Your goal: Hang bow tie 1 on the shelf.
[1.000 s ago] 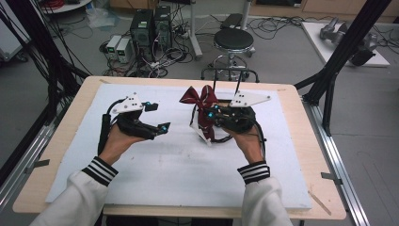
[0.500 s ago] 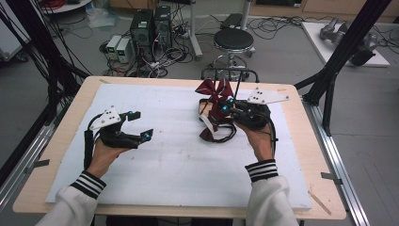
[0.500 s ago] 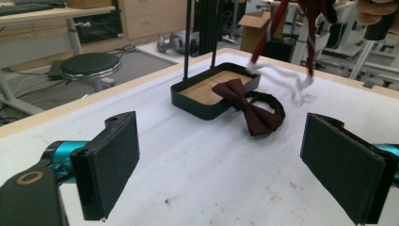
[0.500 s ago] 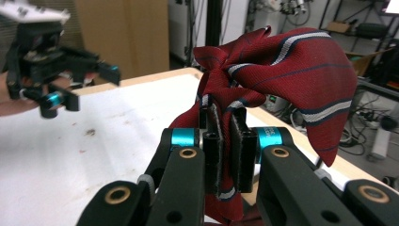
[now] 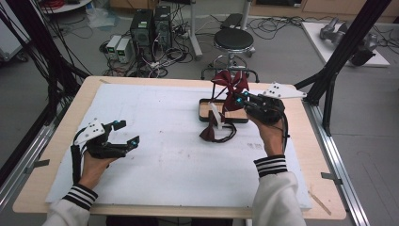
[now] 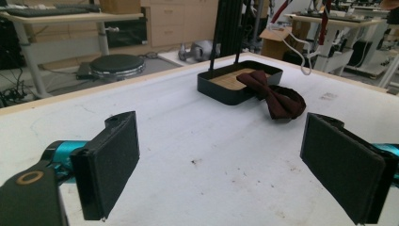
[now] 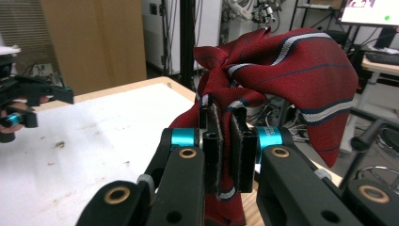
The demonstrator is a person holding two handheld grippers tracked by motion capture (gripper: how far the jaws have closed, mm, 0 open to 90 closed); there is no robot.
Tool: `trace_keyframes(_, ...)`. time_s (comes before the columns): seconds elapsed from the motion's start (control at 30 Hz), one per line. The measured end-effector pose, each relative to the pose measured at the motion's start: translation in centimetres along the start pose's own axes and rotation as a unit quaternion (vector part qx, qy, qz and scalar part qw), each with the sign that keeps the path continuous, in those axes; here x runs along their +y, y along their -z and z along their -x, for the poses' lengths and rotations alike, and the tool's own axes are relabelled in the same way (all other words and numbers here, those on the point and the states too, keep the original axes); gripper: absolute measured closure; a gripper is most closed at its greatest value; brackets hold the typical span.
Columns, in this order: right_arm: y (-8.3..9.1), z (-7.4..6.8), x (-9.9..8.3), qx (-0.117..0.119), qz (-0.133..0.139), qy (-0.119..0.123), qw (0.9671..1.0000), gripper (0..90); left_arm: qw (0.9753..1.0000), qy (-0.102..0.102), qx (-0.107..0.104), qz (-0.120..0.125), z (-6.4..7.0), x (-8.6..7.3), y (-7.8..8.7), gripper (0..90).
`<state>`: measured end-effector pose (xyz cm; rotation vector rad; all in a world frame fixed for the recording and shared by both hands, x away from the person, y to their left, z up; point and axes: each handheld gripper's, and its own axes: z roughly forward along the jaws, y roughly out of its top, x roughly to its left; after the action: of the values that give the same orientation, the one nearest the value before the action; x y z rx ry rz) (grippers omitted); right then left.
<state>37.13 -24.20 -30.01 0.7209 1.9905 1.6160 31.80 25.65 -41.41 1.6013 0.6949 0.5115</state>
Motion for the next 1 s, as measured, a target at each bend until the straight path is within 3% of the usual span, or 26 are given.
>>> trace_keyframes(0.4,1.3,1.8,0.4,-0.031,0.001,-0.006,0.9995,85.5,0.9994,-0.002,0.018,0.031,0.1,-1.4,1.8,12.7)
trace_keyframes(1.0,2.2,5.5,0.9,-0.072,-0.01,-0.009,0.9973,85.3,0.9985,-0.009,0.031,0.044,0.7,-1.9,2.7,12.8)
